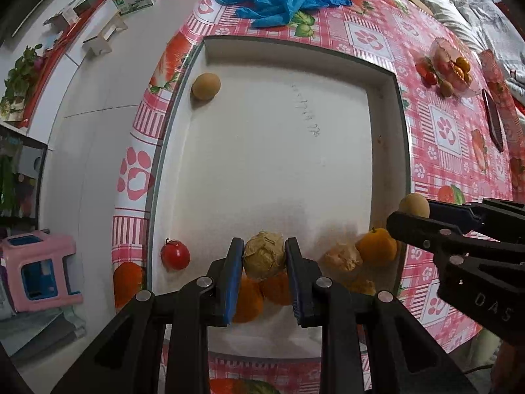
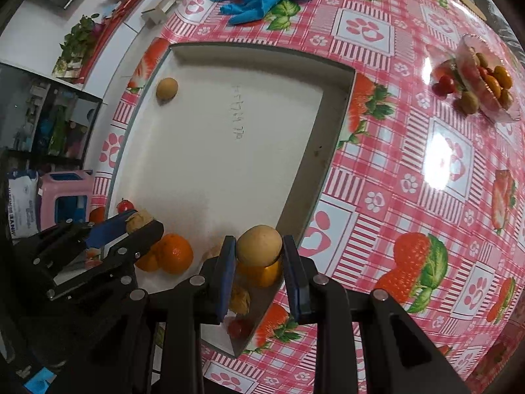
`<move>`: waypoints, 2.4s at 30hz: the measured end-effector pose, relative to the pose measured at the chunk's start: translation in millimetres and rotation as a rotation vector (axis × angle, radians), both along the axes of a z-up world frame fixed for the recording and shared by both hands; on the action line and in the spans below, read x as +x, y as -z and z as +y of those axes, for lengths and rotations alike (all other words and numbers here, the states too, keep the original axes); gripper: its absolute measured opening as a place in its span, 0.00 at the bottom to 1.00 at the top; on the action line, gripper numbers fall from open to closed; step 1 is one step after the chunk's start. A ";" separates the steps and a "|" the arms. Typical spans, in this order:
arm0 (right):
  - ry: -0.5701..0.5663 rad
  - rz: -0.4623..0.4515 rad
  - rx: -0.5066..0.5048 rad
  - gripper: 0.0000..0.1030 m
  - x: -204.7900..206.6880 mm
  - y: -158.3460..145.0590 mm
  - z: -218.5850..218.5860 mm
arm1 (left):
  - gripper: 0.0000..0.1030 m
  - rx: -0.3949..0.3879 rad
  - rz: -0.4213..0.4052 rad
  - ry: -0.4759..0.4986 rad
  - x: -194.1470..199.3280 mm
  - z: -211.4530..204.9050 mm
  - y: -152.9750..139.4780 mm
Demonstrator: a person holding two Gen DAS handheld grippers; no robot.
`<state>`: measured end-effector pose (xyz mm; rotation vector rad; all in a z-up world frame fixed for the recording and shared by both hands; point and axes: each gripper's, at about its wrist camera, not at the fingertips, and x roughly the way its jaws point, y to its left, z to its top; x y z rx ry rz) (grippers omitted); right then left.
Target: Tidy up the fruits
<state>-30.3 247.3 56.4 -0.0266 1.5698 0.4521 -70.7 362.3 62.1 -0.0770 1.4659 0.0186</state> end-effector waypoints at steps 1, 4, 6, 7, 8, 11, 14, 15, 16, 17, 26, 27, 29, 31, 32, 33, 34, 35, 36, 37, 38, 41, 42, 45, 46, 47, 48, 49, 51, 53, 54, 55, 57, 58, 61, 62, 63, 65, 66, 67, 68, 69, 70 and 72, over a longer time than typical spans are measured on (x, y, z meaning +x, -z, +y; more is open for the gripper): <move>0.000 0.009 0.000 0.29 0.2 2.8 1.4 | 0.27 0.005 0.000 0.003 0.4 -0.8 0.9; -0.003 0.031 0.010 0.30 -0.6 8.4 4.7 | 0.27 0.005 0.002 0.014 1.4 -2.1 2.7; -0.016 0.038 0.012 0.30 -1.0 10.0 7.6 | 0.27 0.011 0.006 0.018 2.1 -2.7 3.4; -0.020 0.035 0.010 0.34 -1.2 10.0 8.2 | 0.27 0.011 0.008 0.020 2.3 -2.8 3.9; -0.020 0.032 0.009 0.42 -1.1 9.4 8.4 | 0.27 0.011 0.011 0.019 2.3 -2.2 4.6; -0.011 0.020 0.004 0.50 0.1 6.9 7.6 | 0.54 0.043 0.015 0.004 2.6 0.0 7.2; -0.003 0.013 0.010 0.59 0.8 4.1 6.1 | 0.71 0.061 -0.015 -0.008 -0.6 3.4 3.4; -0.003 0.010 0.010 0.60 1.3 2.1 4.9 | 0.71 0.058 -0.014 -0.005 -1.1 3.7 2.8; -0.004 0.005 0.010 0.61 1.4 0.2 5.0 | 0.71 0.058 -0.011 -0.004 -1.6 3.6 2.6; -0.005 0.001 0.010 0.64 1.1 -1.6 5.2 | 0.71 0.055 -0.004 -0.004 -1.5 3.6 2.4; -0.006 -0.021 0.005 0.78 -0.9 -14.7 -4.9 | 0.99 0.010 -0.067 0.005 -7.6 -0.2 -13.2; -0.003 -0.022 0.002 0.78 -1.2 -15.2 -5.5 | 0.99 0.014 -0.069 0.003 -8.1 -0.8 -13.6; 0.012 -0.022 -0.011 0.81 -3.7 -15.2 -8.2 | 0.99 0.032 -0.054 0.005 -8.4 -2.9 -12.5; 0.011 -0.032 -0.021 0.85 -5.5 -17.8 -8.5 | 0.99 0.031 -0.040 0.008 -8.7 -2.1 -9.9; 0.009 -0.040 -0.028 0.87 -6.1 -19.1 -8.6 | 0.99 0.036 -0.041 0.011 -8.4 -1.4 -11.0; 0.006 -0.052 -0.039 0.88 -6.8 -20.7 -8.6 | 0.99 0.044 -0.042 0.017 -8.5 -3.1 -11.7; 0.003 -0.063 -0.049 0.94 -8.5 -22.4 -8.4 | 0.99 0.050 -0.044 0.024 -9.7 -4.5 -12.7; 0.000 -0.078 -0.060 1.00 -9.5 -24.2 -8.7 | 0.99 0.056 -0.048 0.027 -11.3 -7.1 -14.4; -0.003 -0.091 -0.066 1.00 -10.5 -26.5 -9.0 | 0.99 0.061 -0.052 0.027 -12.8 -8.7 -16.3; -0.008 -0.106 -0.077 1.00 -11.9 -29.1 -9.1 | 0.99 0.065 -0.056 0.026 -14.3 -8.1 -17.8; -0.014 -0.116 -0.088 1.00 -12.6 -31.4 -8.3 | 0.99 0.069 -0.059 0.024 -15.0 -7.9 -19.7; -0.025 -0.128 -0.099 1.00 -15.4 -36.0 -8.6 | 0.99 0.049 -0.057 0.025 -17.3 -7.0 -24.0; -0.028 -0.130 -0.102 1.00 -16.4 -37.4 -9.0 | 0.99 0.034 -0.047 0.024 -17.7 -6.5 -24.5; -0.035 -0.142 -0.107 1.00 -19.6 -42.7 -10.2 | 0.99 0.048 -0.038 0.034 -19.1 -8.7 -25.1; -0.038 -0.144 -0.108 1.00 -20.0 -43.7 -10.5 | 0.99 0.067 -0.039 0.043 -20.1 -10.3 -25.3; -0.041 -0.143 -0.109 1.00 -20.7 -44.7 -10.6 | 0.99 0.083 -0.037 0.054 -21.1 -12.4 -25.5; -0.043 -0.140 -0.108 1.00 -20.7 -44.4 -8.8 | 0.99 0.091 -0.034 0.061 -22.5 -13.8 -25.8; -0.048 -0.135 -0.105 1.00 -21.7 -45.3 -8.8 | 0.99 0.100 -0.033 0.066 -23.4 -15.6 -25.9; -0.060 -0.135 -0.106 1.00 -23.4 -47.3 -7.9 | 0.99 0.113 -0.030 0.077 -25.4 -18.3 -27.1; -0.071 -0.144 -0.111 1.00 -24.3 -49.5 -7.5 | 0.99 0.122 -0.031 0.084 -27.0 -20.5 -29.0; -0.075 -0.147 -0.114 1.00 -25.0 -50.7 -7.8 | 0.99 0.124 -0.031 0.085 -27.7 -21.1 -29.7; -0.074 -0.147 -0.116 1.00 -24.7 -51.2 -7.6 | 0.99 0.126 -0.029 0.088 -28.3 -22.0 -30.2; -0.071 -0.149 -0.115 1.00 -24.8 -53.0 -8.5 | 0.99 0.135 -0.024 0.092 -29.1 -24.0 -31.0; -0.069 -0.151 -0.116 1.00 -25.0 -54.1 -9.1 | 0.99 0.138 -0.025 0.096 -29.6 -24.7 -31.3; -0.067 -0.157 -0.122 1.00 -25.4 -56.2 -9.7 | 0.99 0.140 -0.027 0.106 -31.1 -28.0 -33.8; -0.066 -0.157 -0.124 1.00 -25.4 -56.7 -9.9 | 0.99 0.140 -0.028 0.107 -31.4 -28.4 -34.5; -0.069 -0.158 -0.127 1.00 -25.7 -57.1 -10.0 | 0.99 0.137 -0.028 0.108 -31.4 -28.7 -35.0; -0.072 -0.157 -0.131 1.00 -26.1 -57.8 -10.1 | 0.99 0.131 -0.028 0.107 -31.7 -29.0 -36.0; -0.073 -0.157 -0.133 1.00 -26.4 -58.1 -10.1 | 0.99 0.130 -0.029 0.108 -31.6 -29.0 -36.2; -0.074 -0.157 -0.135 1.00 -26.7 -58.4 -10.2 | 0.99 0.128 -0.030 0.108 -31.6 -29.0 -36.5; -0.074 -0.158 -0.137 1.00 -26.9 -58.7 -10.4 | 0.99 0.126 -0.030 0.107 -31.6 -29.1 -36.5; -0.073 -0.158 -0.139 1.00 -27.2 -59.0 -10.6 | 0.99 0.123 -0.030 0.106 -31.8 -29.1 -36.5; -0.073 -0.157 -0.141 1.00 -27.6 -59.1 -10.9 | 0.99 0.119 -0.030 0.107 -32.2 -29.2 -36.6; -0.073 -0.157 -0.145 1.00 -27.9 -59.3 -11.2 | 0.99 0.118 -0.030 0.109 -32.9 -29.9 -36.2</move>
